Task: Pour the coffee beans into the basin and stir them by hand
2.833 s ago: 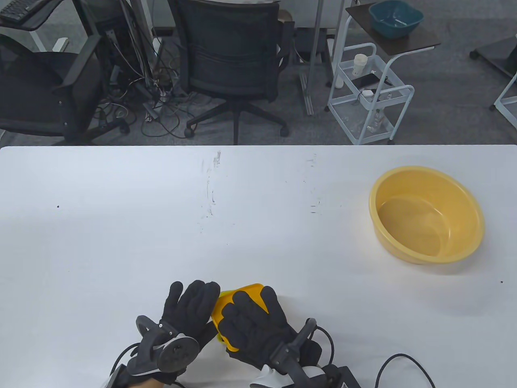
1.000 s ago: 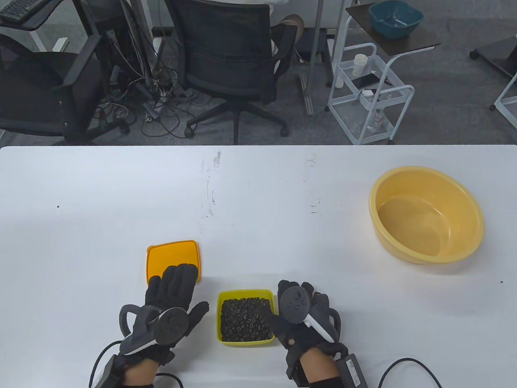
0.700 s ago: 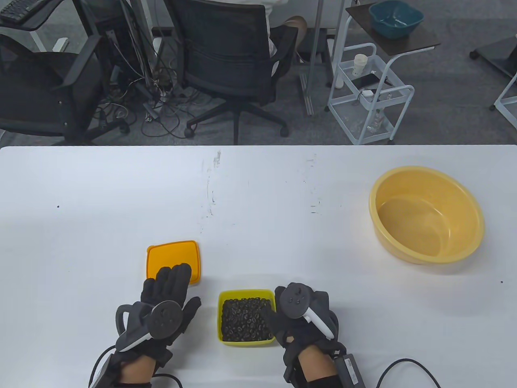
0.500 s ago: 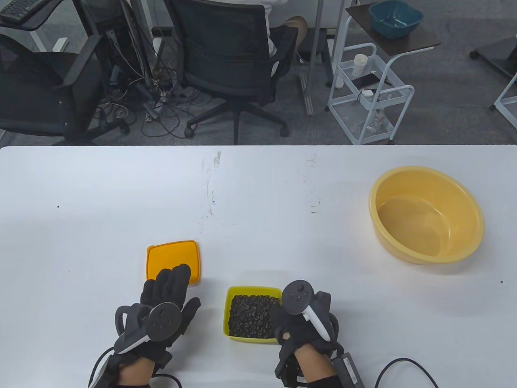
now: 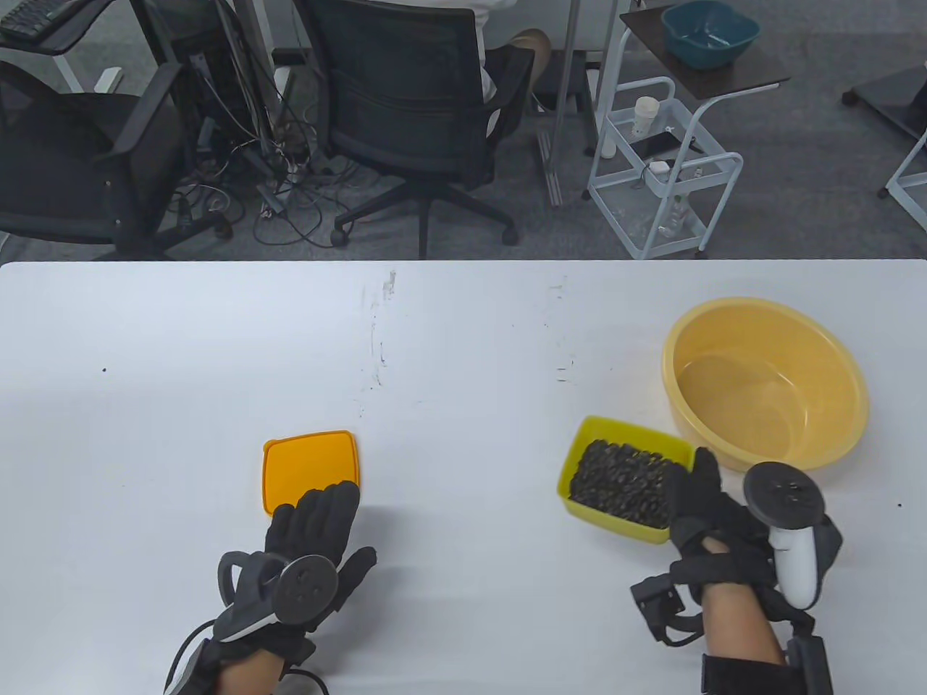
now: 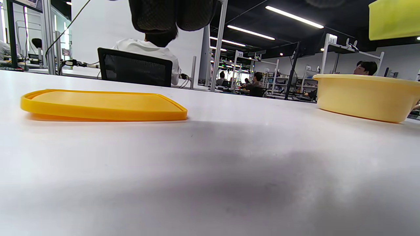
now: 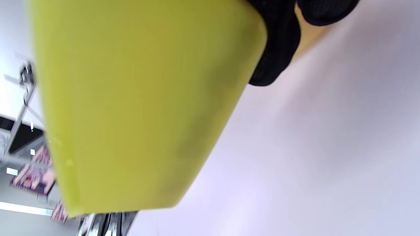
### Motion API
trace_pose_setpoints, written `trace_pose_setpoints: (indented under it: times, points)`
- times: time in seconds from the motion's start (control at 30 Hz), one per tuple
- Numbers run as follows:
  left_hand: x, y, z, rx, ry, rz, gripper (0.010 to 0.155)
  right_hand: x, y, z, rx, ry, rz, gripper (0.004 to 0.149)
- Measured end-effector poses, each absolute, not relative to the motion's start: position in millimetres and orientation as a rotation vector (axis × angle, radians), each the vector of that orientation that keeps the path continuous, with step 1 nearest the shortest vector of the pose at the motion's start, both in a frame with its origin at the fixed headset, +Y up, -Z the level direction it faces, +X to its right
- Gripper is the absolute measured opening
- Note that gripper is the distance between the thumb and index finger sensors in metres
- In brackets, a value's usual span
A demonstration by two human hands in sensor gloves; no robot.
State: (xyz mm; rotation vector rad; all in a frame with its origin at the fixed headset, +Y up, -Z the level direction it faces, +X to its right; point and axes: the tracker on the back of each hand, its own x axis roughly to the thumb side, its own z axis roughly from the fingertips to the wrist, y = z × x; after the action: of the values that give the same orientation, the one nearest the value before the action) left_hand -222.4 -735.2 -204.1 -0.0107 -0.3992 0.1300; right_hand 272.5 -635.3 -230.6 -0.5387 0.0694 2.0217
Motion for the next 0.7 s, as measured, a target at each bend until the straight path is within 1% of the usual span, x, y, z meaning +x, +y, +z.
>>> trace_pose_setpoints:
  times: [0.1, 0.2, 0.33, 0.43, 0.7]
  points:
    - [-220, -739, -206, -0.03, -0.418, 0.1, 0.082, 307, -616, -236, -0.682, -0.154, 2.044, 0.078]
    - [-215, -743, -206, -0.05, -0.432, 0.077, 0.082, 333, -611, -241, -0.844, -0.286, 2.057, 0.079]
    - [-213, -744, -206, -0.054, -0.445, 0.071, 0.082, 354, -615, -245, -0.993, -0.373, 2.059, 0.08]
    - [-213, -744, -206, -0.062, -0.446, 0.081, 0.082, 364, -617, -251, -1.052, -0.42, 2.098, 0.08]
    - [-206, -743, -201, -0.051, -0.488, 0.06, 0.081, 377, -617, -272, -1.085, -0.491, 2.215, 0.08]
